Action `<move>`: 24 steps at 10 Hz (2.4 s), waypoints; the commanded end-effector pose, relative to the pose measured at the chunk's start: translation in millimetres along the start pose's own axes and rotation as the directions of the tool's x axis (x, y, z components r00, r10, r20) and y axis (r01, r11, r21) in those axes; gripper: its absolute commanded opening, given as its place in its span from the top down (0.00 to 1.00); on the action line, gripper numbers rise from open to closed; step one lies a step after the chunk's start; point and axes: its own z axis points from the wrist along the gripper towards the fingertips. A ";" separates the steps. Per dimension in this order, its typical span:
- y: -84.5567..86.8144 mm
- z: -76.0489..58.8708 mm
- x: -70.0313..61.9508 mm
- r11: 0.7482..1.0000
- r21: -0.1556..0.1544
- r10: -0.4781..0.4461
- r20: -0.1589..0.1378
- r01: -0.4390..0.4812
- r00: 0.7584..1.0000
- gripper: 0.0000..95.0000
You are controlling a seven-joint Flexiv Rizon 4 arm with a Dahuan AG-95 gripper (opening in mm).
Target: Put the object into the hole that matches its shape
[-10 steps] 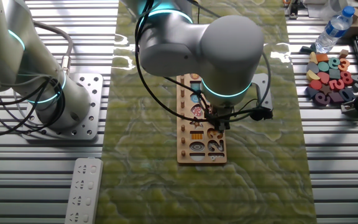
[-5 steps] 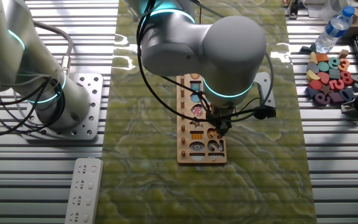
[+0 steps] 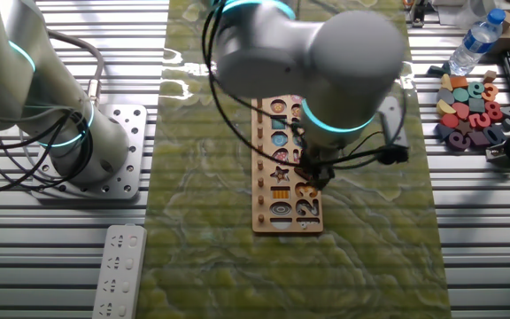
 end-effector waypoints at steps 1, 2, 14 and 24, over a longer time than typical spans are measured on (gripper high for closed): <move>12.0 -9.0 -6.4 1.000 0.003 0.018 -0.014 -0.018 1.000 1.00; 20.5 -13.9 -10.6 1.000 0.002 0.025 -0.027 -0.024 0.999 1.00; 94.1 -17.7 -19.7 1.000 0.013 -0.011 -0.067 0.011 0.998 1.00; 103.7 -20.7 -27.4 0.998 0.056 -0.035 -0.060 0.039 0.998 1.00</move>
